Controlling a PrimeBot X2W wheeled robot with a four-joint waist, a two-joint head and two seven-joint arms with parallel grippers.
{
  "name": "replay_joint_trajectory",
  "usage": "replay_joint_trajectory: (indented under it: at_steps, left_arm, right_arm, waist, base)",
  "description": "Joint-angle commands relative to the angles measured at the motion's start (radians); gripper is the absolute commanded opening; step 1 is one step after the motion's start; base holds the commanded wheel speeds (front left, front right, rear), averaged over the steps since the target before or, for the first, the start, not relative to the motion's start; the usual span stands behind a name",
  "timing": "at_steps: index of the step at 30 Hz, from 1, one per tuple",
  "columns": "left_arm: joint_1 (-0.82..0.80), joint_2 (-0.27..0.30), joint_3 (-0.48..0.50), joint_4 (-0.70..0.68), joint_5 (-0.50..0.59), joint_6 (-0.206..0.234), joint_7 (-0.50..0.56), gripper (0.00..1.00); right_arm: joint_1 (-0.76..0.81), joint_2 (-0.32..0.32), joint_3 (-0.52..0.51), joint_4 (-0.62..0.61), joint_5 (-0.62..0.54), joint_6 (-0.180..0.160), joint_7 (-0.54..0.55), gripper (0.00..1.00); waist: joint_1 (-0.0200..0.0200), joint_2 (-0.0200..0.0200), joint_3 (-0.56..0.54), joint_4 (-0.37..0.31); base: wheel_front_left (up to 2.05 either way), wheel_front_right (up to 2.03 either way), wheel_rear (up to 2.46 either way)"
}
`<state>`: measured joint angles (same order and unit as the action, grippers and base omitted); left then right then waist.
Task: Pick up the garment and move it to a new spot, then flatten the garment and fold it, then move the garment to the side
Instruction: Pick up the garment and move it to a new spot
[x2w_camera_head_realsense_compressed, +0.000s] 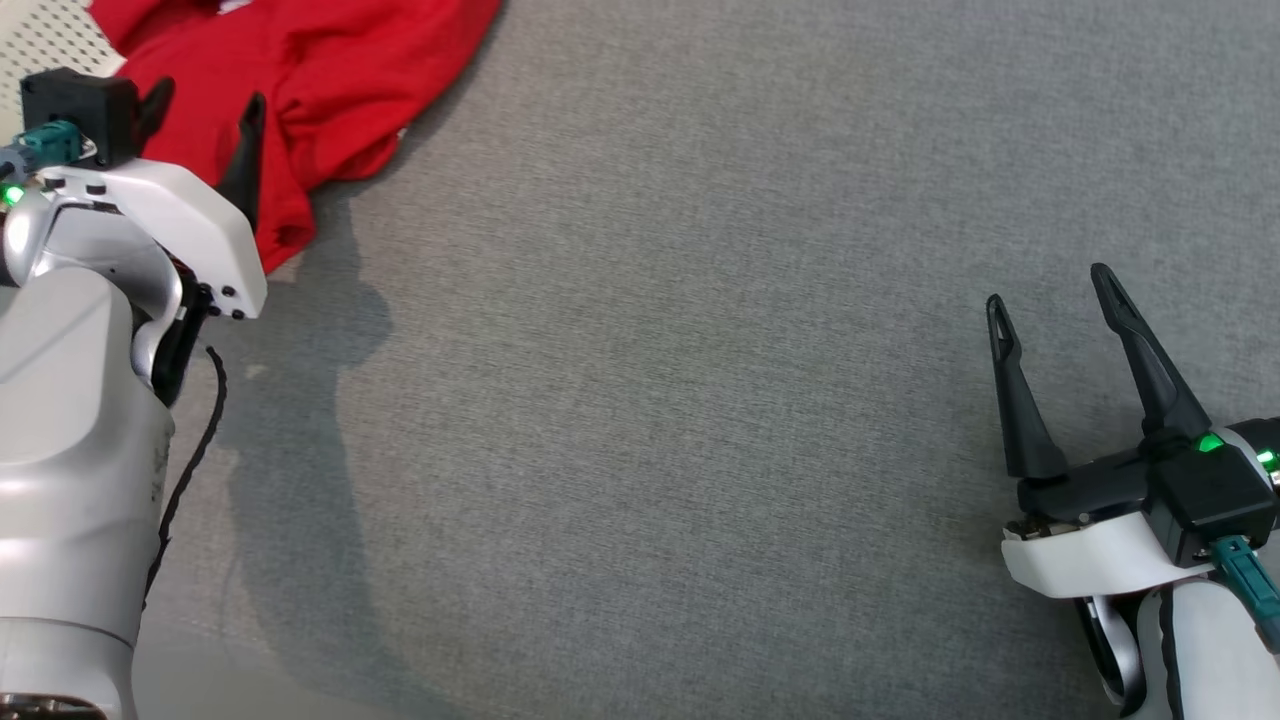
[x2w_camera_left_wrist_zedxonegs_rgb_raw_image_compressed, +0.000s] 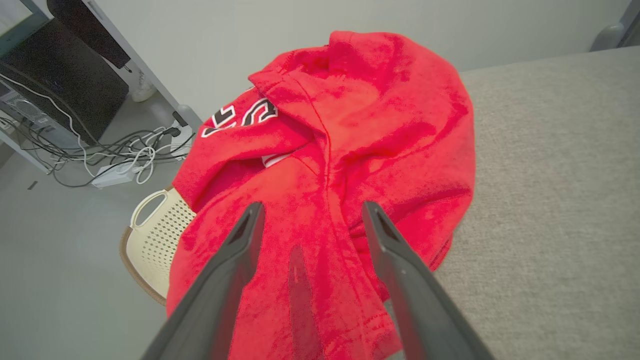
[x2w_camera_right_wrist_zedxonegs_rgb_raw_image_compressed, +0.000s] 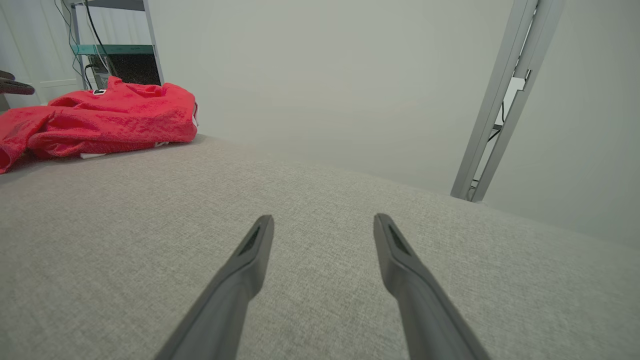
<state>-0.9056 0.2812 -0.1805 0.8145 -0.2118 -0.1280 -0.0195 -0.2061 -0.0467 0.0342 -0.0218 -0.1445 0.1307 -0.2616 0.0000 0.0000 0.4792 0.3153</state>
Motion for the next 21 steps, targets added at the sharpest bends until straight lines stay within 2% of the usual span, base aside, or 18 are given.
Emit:
replay_joint_trajectory:
  at_steps: [1, 5, 15, 16, 17, 18, 20, 21]
  left_arm:
    - [-0.023, 0.001, -0.015, 0.036, -0.026, -0.002, 0.002, 1.0]
    - [-0.036, 0.013, -0.088, 0.128, -0.076, -0.001, 0.026, 1.0]
    - [-0.056, 0.048, -0.203, 0.198, -0.168, -0.001, 0.087, 1.0]
    - [-0.056, 0.047, -0.207, 0.203, -0.177, -0.001, 0.084, 0.92]
    - [-0.056, 0.046, -0.211, 0.208, -0.186, -0.001, 0.084, 0.78]
    - [-0.055, 0.045, -0.215, 0.213, -0.192, -0.001, 0.081, 0.55]
    - [-0.05, 0.039, -0.226, 0.219, -0.211, -0.001, 0.081, 0.38]
    - [-0.046, 0.035, -0.233, 0.219, -0.223, -0.001, 0.082, 0.35]
  right_arm:
    - [-0.009, -0.007, -0.007, -0.011, -0.007, 0.0, -0.005, 1.0]
    - [0.006, -0.006, -0.015, -0.018, -0.003, 0.0, -0.005, 1.0]
    - [0.007, -0.006, 0.002, -0.004, 0.023, 0.0, -0.005, 1.0]
    - [0.005, -0.006, 0.004, -0.004, 0.024, 0.0, -0.005, 1.0]
    - [0.004, -0.006, 0.005, -0.004, 0.024, 0.0, -0.005, 1.0]
    - [0.003, -0.006, 0.005, -0.004, 0.024, 0.0, -0.005, 1.0]
    - [0.002, -0.006, 0.005, -0.005, 0.022, 0.0, -0.005, 1.0]
    - [0.001, -0.006, 0.004, -0.005, 0.02, 0.0, -0.005, 1.0]
  waist:
    - [0.0, 0.0, 0.032, -0.029]
    - [0.0, 0.0, 0.036, -0.031]
    - [0.0, 0.0, 0.02, -0.019]
    - [0.0, 0.0, 0.02, -0.02]
    - [0.0, 0.0, 0.021, -0.022]
    - [0.0, 0.0, 0.021, -0.023]
    - [0.0, 0.0, 0.022, -0.028]
    - [0.0, 0.0, 0.022, -0.03]
  base:
    - [0.0, 0.0, 0.0]
    - [0.0, 0.0, 0.0]
    - [0.0, 0.0, 0.0]
    - [0.0, 0.0, 0.0]
    - [0.0, 0.0, 0.0]
    - [0.0, 0.0, 0.0]
    - [0.0, 0.0, 0.0]
    - [0.0, 0.0, 0.0]
